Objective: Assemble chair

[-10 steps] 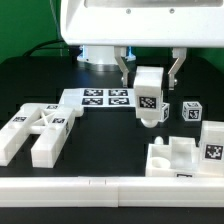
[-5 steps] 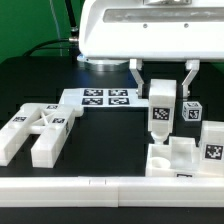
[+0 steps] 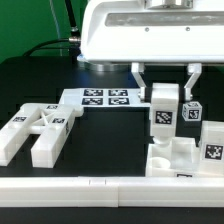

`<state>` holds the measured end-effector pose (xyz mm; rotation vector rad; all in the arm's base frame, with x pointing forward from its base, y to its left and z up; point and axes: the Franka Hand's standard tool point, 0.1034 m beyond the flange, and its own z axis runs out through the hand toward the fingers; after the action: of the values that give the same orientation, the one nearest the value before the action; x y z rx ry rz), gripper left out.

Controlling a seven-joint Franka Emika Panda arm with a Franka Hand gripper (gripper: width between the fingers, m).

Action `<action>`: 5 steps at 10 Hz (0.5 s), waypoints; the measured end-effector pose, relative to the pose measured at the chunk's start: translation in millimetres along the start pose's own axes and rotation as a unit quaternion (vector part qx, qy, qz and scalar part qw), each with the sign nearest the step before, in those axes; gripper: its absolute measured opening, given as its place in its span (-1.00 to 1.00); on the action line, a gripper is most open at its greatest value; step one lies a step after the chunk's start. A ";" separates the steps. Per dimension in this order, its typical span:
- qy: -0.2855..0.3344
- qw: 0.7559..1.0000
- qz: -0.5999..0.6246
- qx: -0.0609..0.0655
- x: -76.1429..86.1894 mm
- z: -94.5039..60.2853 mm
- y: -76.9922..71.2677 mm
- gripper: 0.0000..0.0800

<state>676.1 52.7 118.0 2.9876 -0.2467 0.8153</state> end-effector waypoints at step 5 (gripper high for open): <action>0.026 0.999 -0.021 -0.004 -4.9 6.7 5.9 -0.27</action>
Offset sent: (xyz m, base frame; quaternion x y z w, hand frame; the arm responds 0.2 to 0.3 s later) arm 0.0000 0.0000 0.0000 0.0000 0.0000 0.0000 1.0000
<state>674.3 47.1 109.6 2.9485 -0.1838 0.8829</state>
